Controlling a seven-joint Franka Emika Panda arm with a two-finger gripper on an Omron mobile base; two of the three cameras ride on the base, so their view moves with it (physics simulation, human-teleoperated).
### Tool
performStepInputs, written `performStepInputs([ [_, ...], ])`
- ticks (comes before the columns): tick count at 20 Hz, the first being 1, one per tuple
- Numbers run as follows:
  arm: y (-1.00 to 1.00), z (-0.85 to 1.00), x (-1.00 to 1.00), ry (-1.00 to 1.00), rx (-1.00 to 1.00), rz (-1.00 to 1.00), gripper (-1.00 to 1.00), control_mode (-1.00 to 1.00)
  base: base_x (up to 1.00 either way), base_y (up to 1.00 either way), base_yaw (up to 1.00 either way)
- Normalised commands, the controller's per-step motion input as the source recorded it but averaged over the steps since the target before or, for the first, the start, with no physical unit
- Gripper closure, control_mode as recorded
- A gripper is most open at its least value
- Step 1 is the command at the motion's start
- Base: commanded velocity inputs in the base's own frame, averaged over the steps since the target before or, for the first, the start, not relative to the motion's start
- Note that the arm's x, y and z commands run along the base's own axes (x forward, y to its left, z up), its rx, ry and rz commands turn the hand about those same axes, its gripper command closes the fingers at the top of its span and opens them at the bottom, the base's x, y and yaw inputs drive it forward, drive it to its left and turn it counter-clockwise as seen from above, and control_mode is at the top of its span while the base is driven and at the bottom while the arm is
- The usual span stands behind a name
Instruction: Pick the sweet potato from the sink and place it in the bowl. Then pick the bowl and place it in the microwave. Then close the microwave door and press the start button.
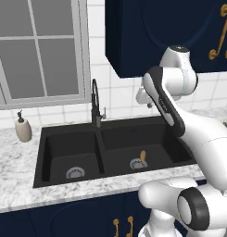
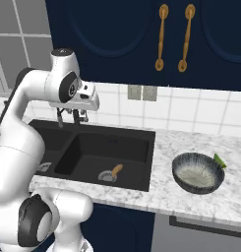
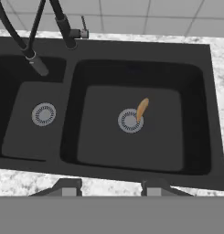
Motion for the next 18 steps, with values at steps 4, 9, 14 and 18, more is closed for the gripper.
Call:
performStepInputs([
  [4, 0.04, -0.29, -0.02, 0.01, -0.03, 0.0, -1.0, -1.0, 0.0, 0.0, 0.0],
  [9, 0.01, -0.97, 0.0, 0.11, 0.0, -0.08, -1.0, -1.0, 0.0, 0.0, 0.0],
  [14, -0.29, -0.79, 0.01, 0.03, 0.02, -0.12, -1.0, -1.0, 0.0, 0.0, 0.0],
  [18, -0.41, -0.59, 0.14, 0.0, 0.02, -0.05, -1.0, -1.0, 0.0, 0.0, 0.0],
])
